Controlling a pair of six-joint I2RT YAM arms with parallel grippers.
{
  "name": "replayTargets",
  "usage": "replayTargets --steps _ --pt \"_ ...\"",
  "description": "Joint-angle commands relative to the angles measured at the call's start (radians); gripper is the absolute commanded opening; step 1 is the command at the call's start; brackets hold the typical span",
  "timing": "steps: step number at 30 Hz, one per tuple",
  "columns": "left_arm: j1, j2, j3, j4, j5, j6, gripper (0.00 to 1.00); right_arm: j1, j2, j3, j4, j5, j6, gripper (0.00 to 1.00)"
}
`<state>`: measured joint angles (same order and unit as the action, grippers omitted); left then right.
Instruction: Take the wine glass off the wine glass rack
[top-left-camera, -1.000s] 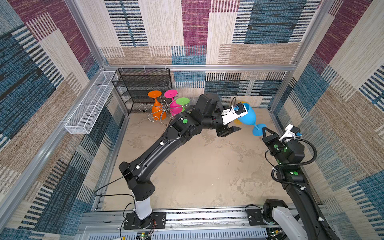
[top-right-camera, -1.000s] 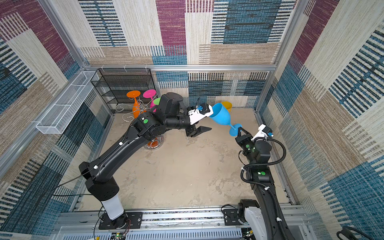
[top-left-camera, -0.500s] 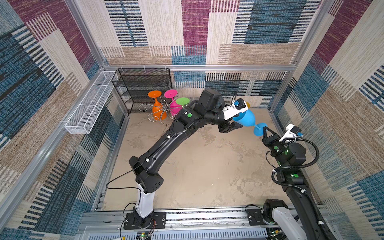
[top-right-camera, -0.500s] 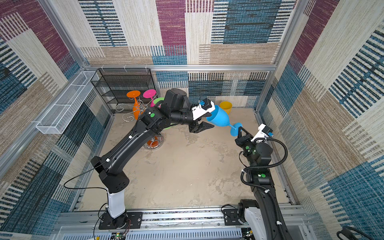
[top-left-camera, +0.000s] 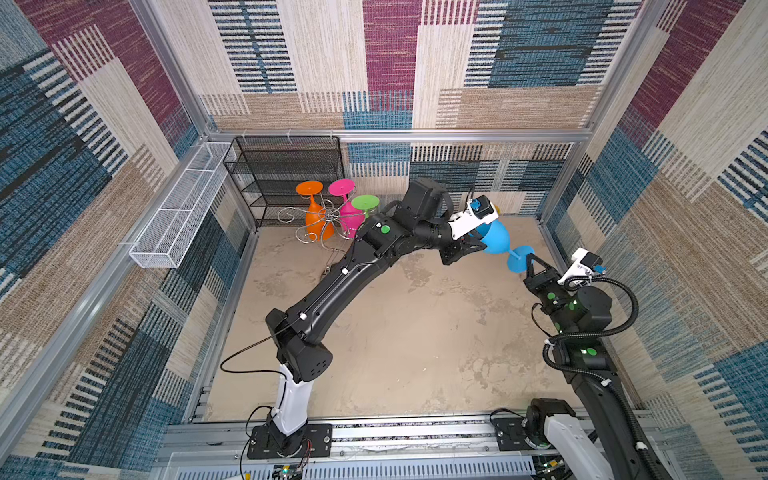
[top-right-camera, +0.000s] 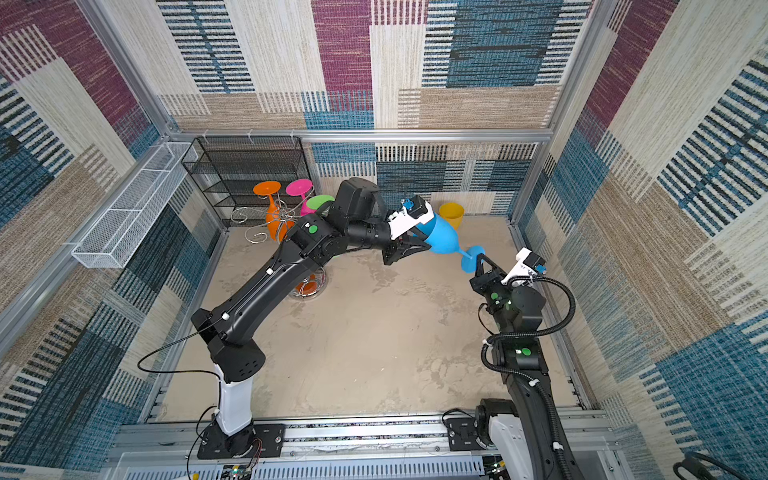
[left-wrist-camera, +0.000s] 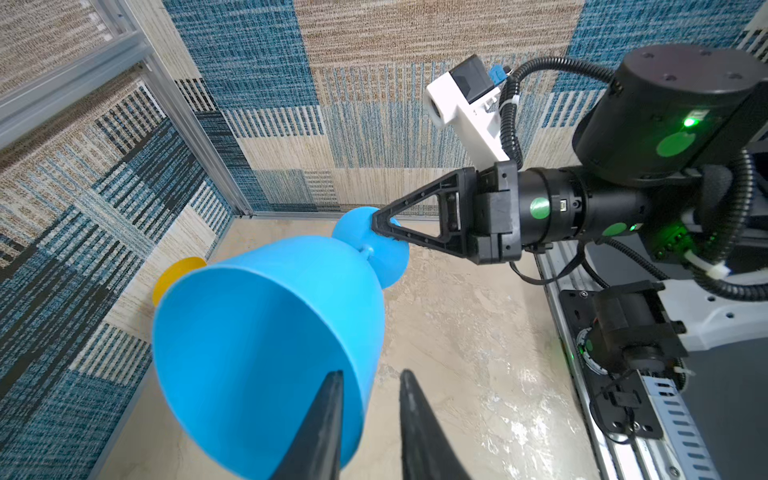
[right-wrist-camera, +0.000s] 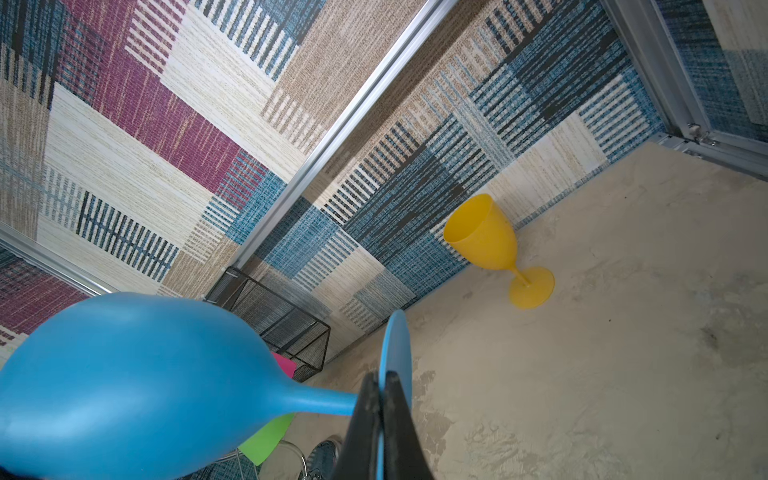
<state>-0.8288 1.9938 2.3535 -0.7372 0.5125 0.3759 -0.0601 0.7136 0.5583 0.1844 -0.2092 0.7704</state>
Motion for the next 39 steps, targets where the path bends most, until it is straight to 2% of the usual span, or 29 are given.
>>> replayTargets --steps 1,5,9,11,13,15,17,20,26,32,39 --pt "0.0 0.002 0.01 0.027 0.029 -0.035 0.19 -0.001 -0.011 0.0 0.038 0.007 -0.006 0.0" --pt "-0.001 -0.001 0.007 0.022 0.029 -0.035 0.01 0.0 -0.015 0.006 0.036 0.003 -0.008 0.0" --pt "-0.001 -0.005 0.009 0.02 0.03 -0.038 0.0 0.0 -0.017 0.009 0.036 -0.003 -0.009 0.0" --pt "-0.001 -0.007 0.011 0.013 0.025 -0.033 0.0 0.0 -0.021 0.009 0.037 -0.008 -0.016 0.13" --pt "0.0 -0.01 0.02 -0.006 0.005 -0.015 0.0 0.0 -0.022 0.012 0.032 0.001 -0.023 0.42" --pt "0.002 -0.007 0.046 -0.045 -0.024 0.009 0.0 0.0 -0.019 0.025 0.006 0.025 -0.035 0.6" --pt "0.006 -0.001 0.079 -0.088 -0.049 0.03 0.0 0.0 -0.009 0.048 -0.018 0.046 -0.053 0.71" --pt "0.022 0.014 0.126 -0.148 -0.089 0.049 0.0 0.0 0.027 0.098 -0.061 0.075 -0.081 0.8" --pt "0.063 0.075 0.2 -0.238 -0.206 0.047 0.0 0.0 0.108 0.18 -0.109 0.1 -0.106 0.84" --pt "0.098 0.177 0.253 -0.304 -0.357 0.0 0.0 0.0 0.118 0.188 -0.112 0.097 -0.098 0.84" --pt "0.107 0.241 0.255 -0.323 -0.383 -0.041 0.0 0.0 0.095 0.151 -0.114 0.079 -0.093 0.84"
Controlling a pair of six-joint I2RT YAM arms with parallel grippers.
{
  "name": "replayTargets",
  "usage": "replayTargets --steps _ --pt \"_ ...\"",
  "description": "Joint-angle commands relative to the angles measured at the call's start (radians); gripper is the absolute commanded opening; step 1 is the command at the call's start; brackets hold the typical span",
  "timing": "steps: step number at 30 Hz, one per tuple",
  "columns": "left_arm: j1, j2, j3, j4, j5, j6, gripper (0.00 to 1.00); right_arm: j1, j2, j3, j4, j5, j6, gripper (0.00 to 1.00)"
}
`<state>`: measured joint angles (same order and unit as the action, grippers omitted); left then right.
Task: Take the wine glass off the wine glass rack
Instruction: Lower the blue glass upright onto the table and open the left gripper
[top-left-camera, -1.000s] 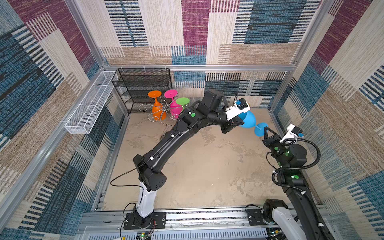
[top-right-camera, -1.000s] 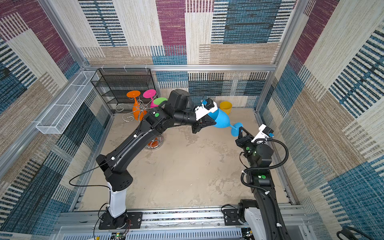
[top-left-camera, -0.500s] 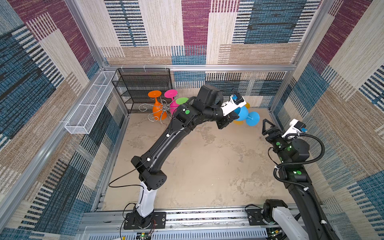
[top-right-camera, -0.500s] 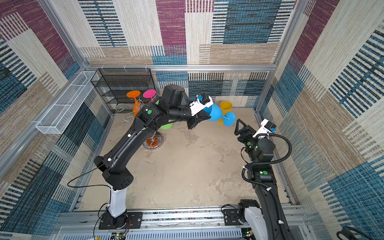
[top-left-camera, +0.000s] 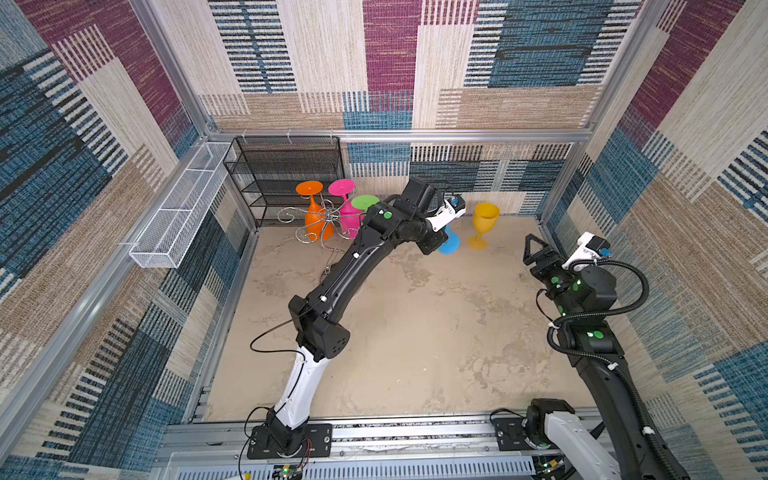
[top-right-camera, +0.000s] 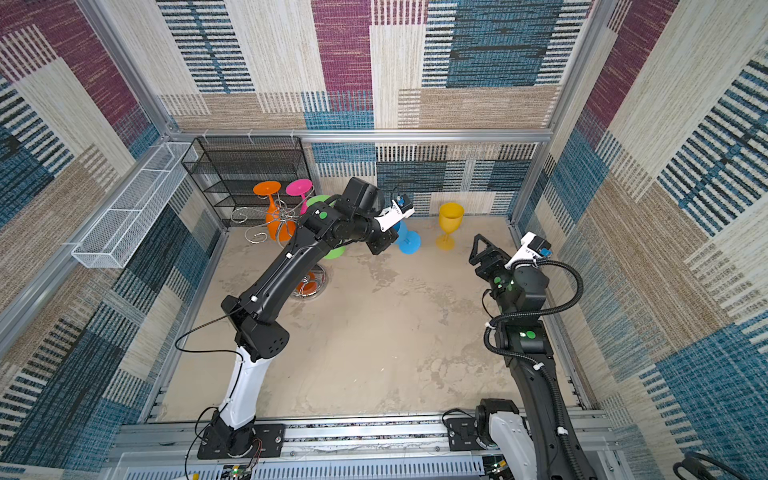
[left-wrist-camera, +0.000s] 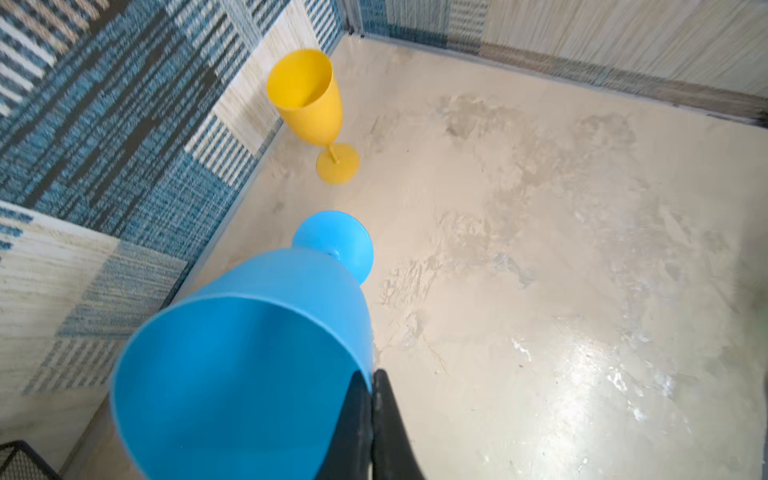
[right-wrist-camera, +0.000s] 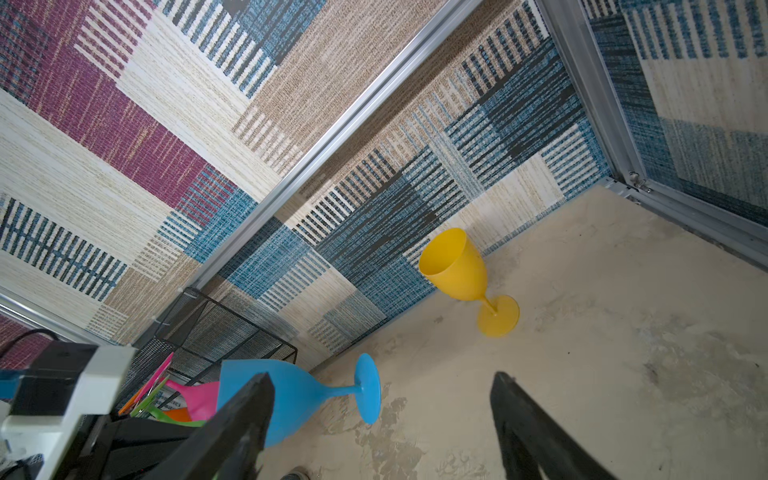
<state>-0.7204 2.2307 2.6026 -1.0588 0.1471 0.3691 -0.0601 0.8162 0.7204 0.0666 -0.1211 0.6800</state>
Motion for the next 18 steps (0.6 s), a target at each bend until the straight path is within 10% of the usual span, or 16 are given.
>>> replayTargets --steps 1,18 --pt "-0.001 0.008 0.007 -0.001 -0.014 -0.036 0.0 0.0 -0.01 -0.015 0.001 -0.01 -0.002 0.83" --pt "-0.005 0.06 -0.053 -0.07 -0.157 0.036 0.0 0.002 0.002 -0.033 -0.009 -0.065 0.023 0.8"
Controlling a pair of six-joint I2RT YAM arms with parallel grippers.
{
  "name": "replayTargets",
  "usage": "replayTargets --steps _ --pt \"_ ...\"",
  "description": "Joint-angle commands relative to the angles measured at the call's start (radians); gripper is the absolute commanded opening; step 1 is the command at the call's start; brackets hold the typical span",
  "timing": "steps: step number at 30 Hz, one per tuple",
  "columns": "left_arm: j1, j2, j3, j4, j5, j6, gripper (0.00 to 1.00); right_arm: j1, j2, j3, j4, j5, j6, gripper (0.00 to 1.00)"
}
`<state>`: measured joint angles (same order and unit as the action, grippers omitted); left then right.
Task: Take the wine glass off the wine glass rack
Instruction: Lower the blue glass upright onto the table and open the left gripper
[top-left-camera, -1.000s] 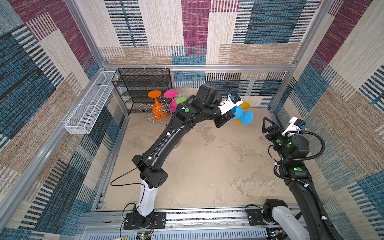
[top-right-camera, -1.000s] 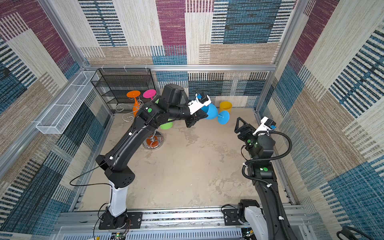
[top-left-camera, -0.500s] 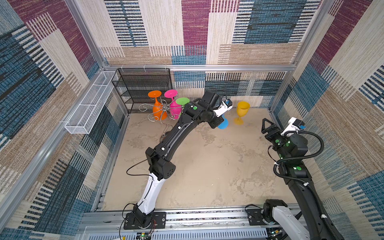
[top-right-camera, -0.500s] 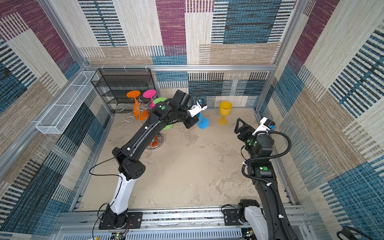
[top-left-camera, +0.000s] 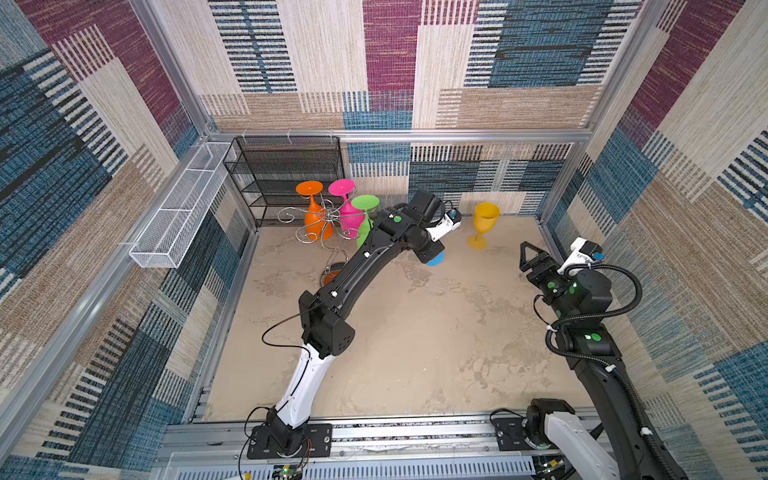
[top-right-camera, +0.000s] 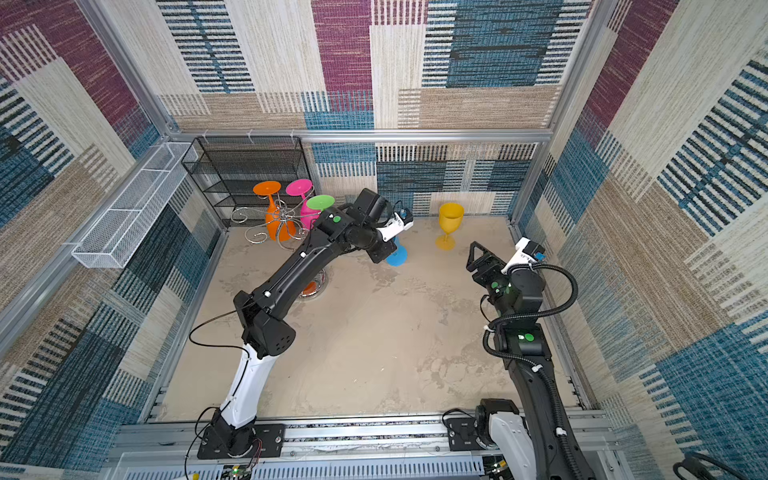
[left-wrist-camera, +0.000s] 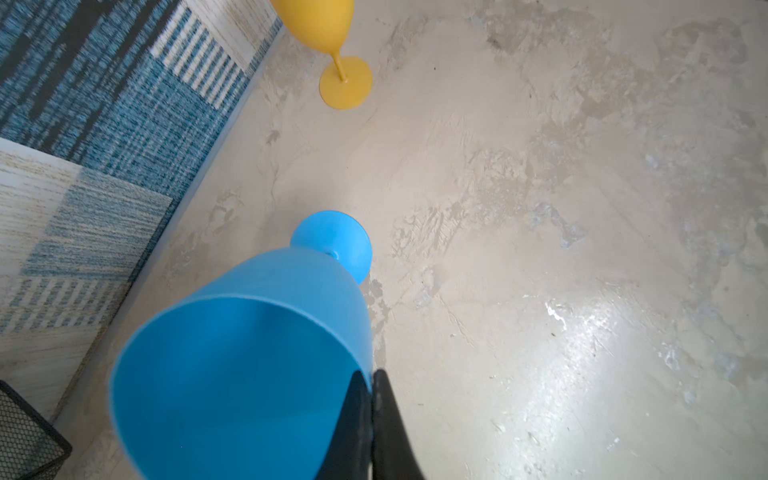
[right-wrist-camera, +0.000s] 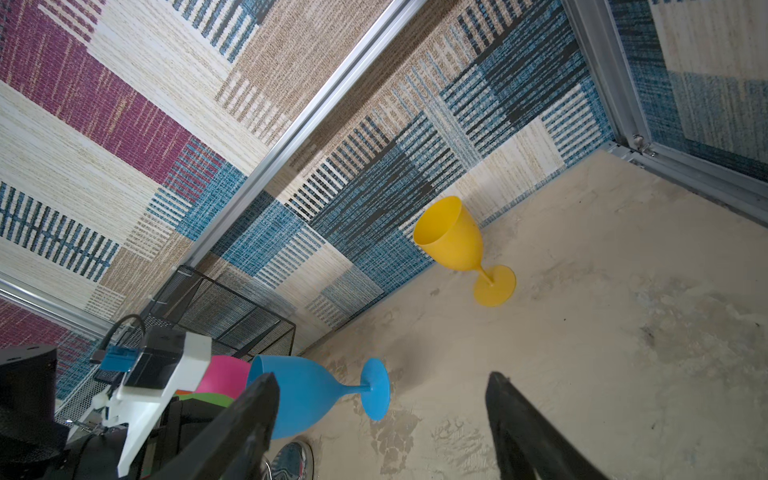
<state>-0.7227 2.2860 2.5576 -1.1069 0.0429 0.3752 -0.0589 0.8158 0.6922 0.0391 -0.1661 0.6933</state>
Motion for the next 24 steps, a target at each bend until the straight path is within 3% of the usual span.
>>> replayTargets --steps 1,24 --pt "-0.002 0.007 -0.013 -0.026 -0.067 0.031 0.0 0.001 0.003 -0.007 0.021 -0.022 0.012 0.8" --pt "-0.002 0.063 -0.043 -0.077 -0.151 0.038 0.0 0.01 0.006 -0.026 0.028 -0.028 0.018 0.79"
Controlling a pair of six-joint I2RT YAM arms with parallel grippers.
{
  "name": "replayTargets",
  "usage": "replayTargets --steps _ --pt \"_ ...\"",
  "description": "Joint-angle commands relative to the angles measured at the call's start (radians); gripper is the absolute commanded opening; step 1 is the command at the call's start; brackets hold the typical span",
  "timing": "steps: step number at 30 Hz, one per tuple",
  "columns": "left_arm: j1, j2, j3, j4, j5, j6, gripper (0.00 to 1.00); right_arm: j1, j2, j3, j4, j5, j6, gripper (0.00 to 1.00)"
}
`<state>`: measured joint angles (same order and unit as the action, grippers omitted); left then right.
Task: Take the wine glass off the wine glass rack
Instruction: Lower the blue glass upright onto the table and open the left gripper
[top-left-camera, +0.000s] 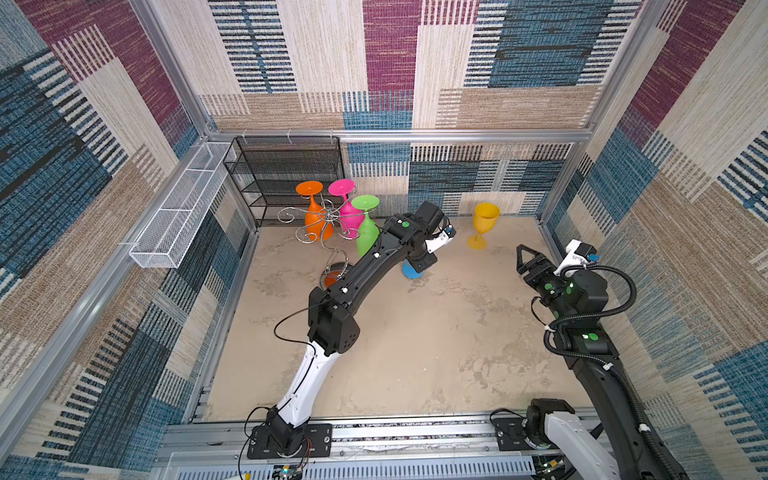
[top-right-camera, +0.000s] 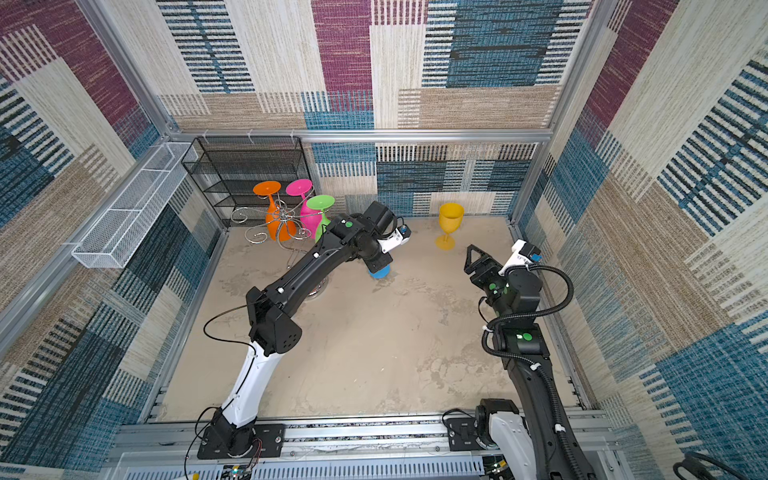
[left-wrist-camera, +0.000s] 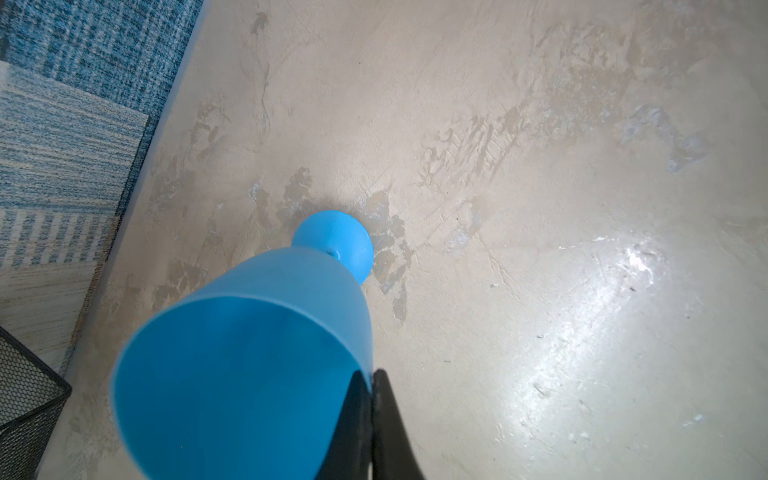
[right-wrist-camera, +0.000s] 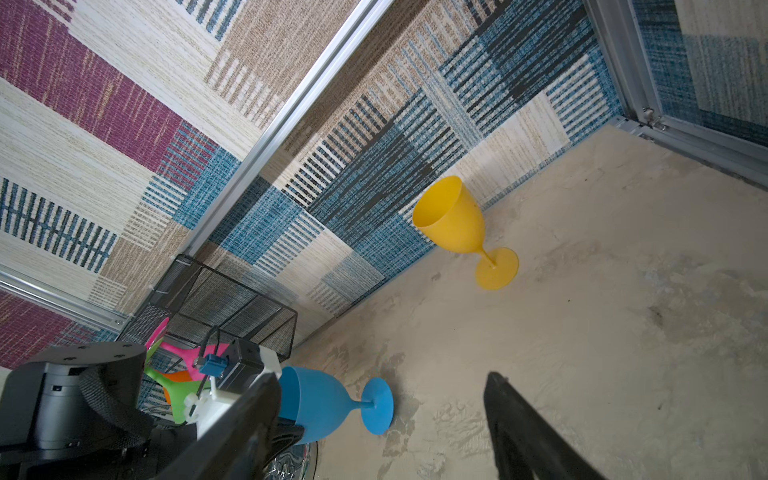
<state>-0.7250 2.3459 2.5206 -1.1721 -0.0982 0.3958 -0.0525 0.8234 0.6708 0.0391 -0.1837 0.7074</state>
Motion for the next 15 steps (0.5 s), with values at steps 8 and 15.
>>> replayTargets --steps 8,15 --pt "0.005 0.016 -0.019 -0.011 -0.021 0.02 0.0 0.003 0.004 -0.007 0.03 -0.008 -0.001 0.79" --pt "0.012 0.028 0.006 -0.01 -0.023 0.023 0.03 0.003 0.013 -0.002 0.035 -0.012 -0.002 0.79"
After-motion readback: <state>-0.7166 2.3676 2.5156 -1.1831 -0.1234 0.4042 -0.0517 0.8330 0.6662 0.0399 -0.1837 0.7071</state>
